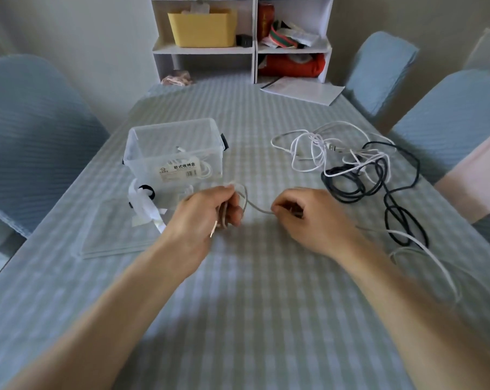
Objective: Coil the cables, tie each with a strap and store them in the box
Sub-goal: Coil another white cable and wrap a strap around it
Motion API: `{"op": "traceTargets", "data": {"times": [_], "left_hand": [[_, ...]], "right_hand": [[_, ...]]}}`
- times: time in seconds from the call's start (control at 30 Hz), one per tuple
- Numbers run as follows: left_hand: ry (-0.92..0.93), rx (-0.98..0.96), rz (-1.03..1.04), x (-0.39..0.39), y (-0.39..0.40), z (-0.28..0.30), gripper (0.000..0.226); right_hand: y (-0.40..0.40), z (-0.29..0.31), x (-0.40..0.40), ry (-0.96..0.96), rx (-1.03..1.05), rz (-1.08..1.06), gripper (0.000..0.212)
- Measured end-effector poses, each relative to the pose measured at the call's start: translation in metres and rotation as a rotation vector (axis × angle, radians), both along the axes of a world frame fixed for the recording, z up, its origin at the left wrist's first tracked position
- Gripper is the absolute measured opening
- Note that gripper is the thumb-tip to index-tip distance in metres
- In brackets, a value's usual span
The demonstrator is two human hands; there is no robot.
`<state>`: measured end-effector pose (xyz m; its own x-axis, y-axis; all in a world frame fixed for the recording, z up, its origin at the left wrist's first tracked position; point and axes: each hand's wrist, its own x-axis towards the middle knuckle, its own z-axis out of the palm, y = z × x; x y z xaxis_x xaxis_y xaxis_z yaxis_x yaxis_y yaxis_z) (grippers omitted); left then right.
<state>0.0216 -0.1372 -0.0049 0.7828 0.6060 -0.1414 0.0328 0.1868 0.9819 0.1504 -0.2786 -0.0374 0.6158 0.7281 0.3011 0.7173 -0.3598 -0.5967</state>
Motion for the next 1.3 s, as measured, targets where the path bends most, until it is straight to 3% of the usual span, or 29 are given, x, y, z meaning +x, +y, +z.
{"op": "traceTargets", "data": {"times": [0.13, 0.27, 0.37, 0.5, 0.73, 0.9, 1.1, 1.2, 1.3], "left_hand": [[-0.106, -0.148, -0.158, -0.001, -0.001, -0.001, 0.046], [-0.093, -0.135, -0.275, -0.004, 0.004, -0.004, 0.034], [-0.055, -0.128, -0.269, -0.005, 0.003, -0.005, 0.036], [-0.031, -0.139, -0.207, -0.004, -0.003, -0.001, 0.032], [-0.031, -0.176, -0.159, -0.002, -0.009, -0.001, 0.048], [-0.107, -0.176, -0.223, -0.005, -0.008, -0.004, 0.033], [-0.031, -0.103, -0.255, -0.003, -0.005, -0.003, 0.033], [0.028, -0.107, -0.281, -0.001, -0.008, 0.002, 0.050], [0.034, -0.157, -0.207, 0.000, -0.010, -0.003, 0.049]], "right_hand": [[0.003, 0.004, -0.012, 0.297, 0.110, 0.090, 0.017], [0.005, 0.009, -0.021, 0.353, 0.123, 0.126, 0.012], [0.004, 0.011, -0.021, 0.420, 0.130, 0.077, 0.014], [0.004, 0.016, -0.020, 0.681, 0.225, 0.002, 0.017], [0.004, 0.024, -0.028, 0.918, 0.267, 0.120, 0.009], [0.002, 0.023, -0.021, 1.101, 0.452, 0.096, 0.008], [0.002, 0.020, -0.018, 0.954, 0.459, 0.013, 0.004], [0.003, 0.021, -0.022, 0.838, 0.402, 0.055, 0.005], [0.004, 0.019, -0.027, 0.784, 0.306, 0.112, 0.010]]}}
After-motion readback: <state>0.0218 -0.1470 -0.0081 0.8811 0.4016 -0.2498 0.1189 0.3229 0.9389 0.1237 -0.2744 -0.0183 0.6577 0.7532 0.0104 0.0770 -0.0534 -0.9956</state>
